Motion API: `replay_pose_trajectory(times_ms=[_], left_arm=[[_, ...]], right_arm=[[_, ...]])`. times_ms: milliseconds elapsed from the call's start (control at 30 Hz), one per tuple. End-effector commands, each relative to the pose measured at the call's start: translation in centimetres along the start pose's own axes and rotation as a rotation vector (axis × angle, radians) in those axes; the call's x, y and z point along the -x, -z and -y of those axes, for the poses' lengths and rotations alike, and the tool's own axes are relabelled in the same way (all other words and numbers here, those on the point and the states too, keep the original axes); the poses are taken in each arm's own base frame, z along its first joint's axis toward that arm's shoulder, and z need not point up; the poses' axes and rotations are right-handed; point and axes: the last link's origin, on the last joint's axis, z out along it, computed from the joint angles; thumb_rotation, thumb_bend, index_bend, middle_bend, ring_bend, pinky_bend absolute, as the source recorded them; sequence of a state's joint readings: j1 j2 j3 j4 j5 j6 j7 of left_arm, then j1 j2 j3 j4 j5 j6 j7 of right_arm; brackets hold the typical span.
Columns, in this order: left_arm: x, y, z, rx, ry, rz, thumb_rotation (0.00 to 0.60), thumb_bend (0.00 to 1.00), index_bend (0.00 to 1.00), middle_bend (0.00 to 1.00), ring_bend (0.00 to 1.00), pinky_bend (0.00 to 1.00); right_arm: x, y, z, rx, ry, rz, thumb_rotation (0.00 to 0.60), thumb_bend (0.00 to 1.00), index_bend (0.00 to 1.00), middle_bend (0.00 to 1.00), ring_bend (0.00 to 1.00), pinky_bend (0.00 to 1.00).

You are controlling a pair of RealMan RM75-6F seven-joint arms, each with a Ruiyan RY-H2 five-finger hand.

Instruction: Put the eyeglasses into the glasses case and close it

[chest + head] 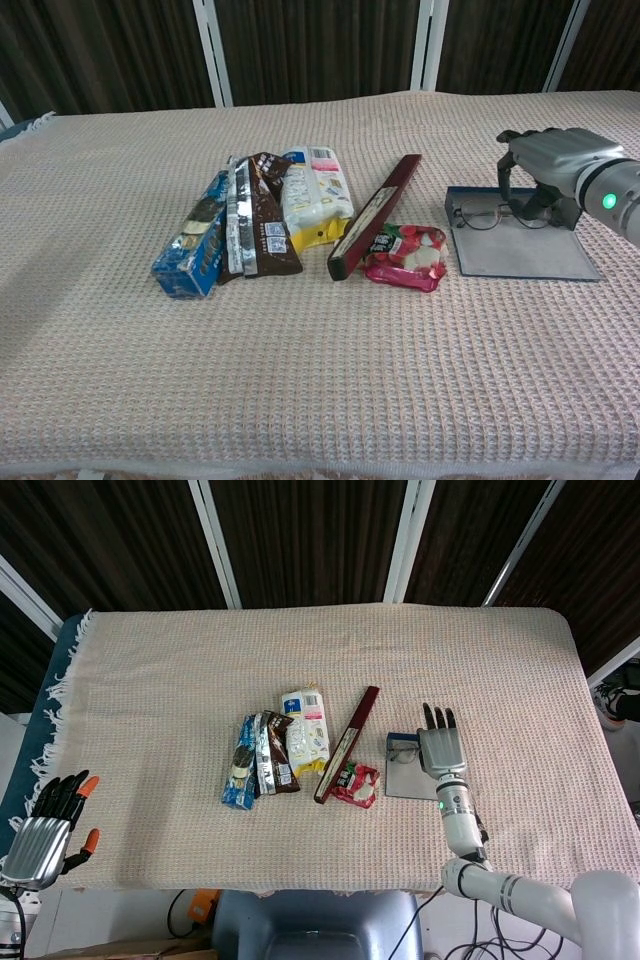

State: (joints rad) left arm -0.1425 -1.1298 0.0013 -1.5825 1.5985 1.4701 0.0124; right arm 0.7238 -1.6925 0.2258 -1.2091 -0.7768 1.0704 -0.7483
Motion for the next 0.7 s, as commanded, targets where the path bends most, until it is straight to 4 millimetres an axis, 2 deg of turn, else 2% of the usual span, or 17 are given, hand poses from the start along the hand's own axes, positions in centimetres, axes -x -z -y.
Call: replay_pose_trajectory(times_ms=[33,200,300,533,700], left_arm=[[0.0,0.0,0.0,0.002,0.0,0.0,0.6,0.43,0.0,0.0,0.0,0.03],[0.0,0.1,0.0,0.001,0.002,-0.003,0.6,0.43,0.0,0.0,0.0,0.03],[-0.1,0.1,0.0,-0.001,0.004,-0.007,0.6,0.43,0.0,0.0,0.0,0.03],[0.0,0.1,0.0,0.0,0.005,-0.004,0.6,0.43,0.0,0.0,0.0,0.03],[0.0,0.1,-0.2,0.005,0.002,0.0,0.6,0.43,0.0,0.0,0.0,0.03]], right_arm=[[0.0,0.0,-0.1,0.001,0.005,-0.002,0.6,0.67,0.46,0.02,0.0,0.0],[-0.5,0.5,-0.2,-0.01,-0.004,-0.03,0.6,0.56,0.42,0.02,0.0,0.0],[-0.8,1.6,-0.8,-0.044,0.006,-0.077,0.6,0.49,0.41,0.02,0.0,0.0],[-0.1,6.7,-3.0,-0.148,0.023,-0.124,0.6,0.36,0.41,0.01,0.0,0.0],[1.4,8.4,-3.7,-0.193,0.065,-0.076,0.6,0.33,0.44,0.01,0.0,0.0]])
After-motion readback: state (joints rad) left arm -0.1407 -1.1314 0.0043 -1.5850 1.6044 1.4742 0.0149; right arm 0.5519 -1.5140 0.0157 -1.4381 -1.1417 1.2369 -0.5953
